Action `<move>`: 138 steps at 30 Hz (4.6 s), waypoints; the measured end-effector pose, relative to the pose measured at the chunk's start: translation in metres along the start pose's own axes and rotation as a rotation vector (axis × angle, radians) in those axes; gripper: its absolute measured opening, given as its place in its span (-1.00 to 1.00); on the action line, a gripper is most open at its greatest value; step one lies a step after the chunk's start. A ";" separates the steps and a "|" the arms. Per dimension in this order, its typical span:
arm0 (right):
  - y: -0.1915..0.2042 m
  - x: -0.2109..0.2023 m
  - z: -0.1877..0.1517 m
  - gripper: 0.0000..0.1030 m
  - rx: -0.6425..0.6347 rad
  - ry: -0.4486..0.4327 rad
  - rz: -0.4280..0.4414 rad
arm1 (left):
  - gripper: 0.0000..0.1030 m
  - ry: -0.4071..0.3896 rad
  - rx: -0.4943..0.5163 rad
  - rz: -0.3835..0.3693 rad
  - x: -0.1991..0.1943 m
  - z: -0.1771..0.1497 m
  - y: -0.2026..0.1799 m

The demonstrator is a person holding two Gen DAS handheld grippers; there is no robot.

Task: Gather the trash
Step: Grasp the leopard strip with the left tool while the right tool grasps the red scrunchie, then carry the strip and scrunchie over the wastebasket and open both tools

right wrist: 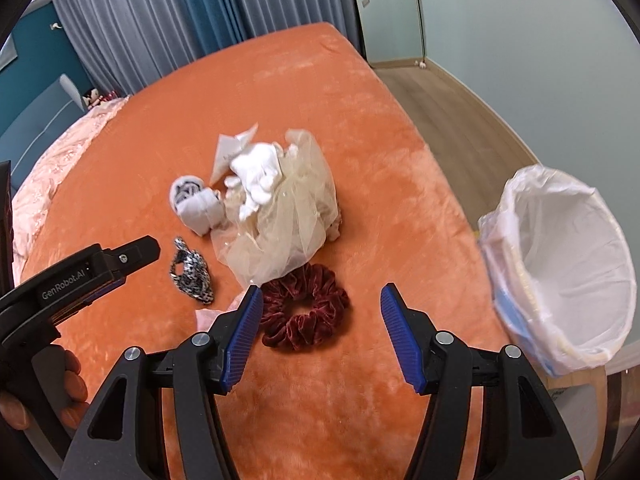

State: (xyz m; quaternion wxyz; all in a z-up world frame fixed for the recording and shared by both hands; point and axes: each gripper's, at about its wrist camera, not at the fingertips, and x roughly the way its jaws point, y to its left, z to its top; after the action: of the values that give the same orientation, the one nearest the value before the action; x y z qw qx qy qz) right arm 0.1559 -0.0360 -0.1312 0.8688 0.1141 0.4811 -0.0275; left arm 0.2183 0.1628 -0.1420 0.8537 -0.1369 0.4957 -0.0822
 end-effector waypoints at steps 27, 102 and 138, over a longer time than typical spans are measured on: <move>-0.001 0.089 -0.016 -0.41 0.043 0.157 0.000 | -0.72 0.121 -0.022 -0.039 0.074 -0.003 0.021; -0.237 -0.238 -0.024 -0.67 0.405 -0.484 -0.029 | -0.83 -0.141 0.585 -0.388 -0.132 -0.086 -0.358; -0.257 -0.191 0.009 -0.67 0.382 -0.420 -0.076 | -0.57 -0.054 0.597 -0.390 -0.068 -0.065 -0.387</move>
State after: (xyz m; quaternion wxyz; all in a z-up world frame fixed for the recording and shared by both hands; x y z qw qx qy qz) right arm 0.0204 -0.2995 -0.0099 0.9105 0.2494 0.2805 -0.1734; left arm 0.1268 -0.1961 0.0054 0.8371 0.0245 0.3914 -0.3814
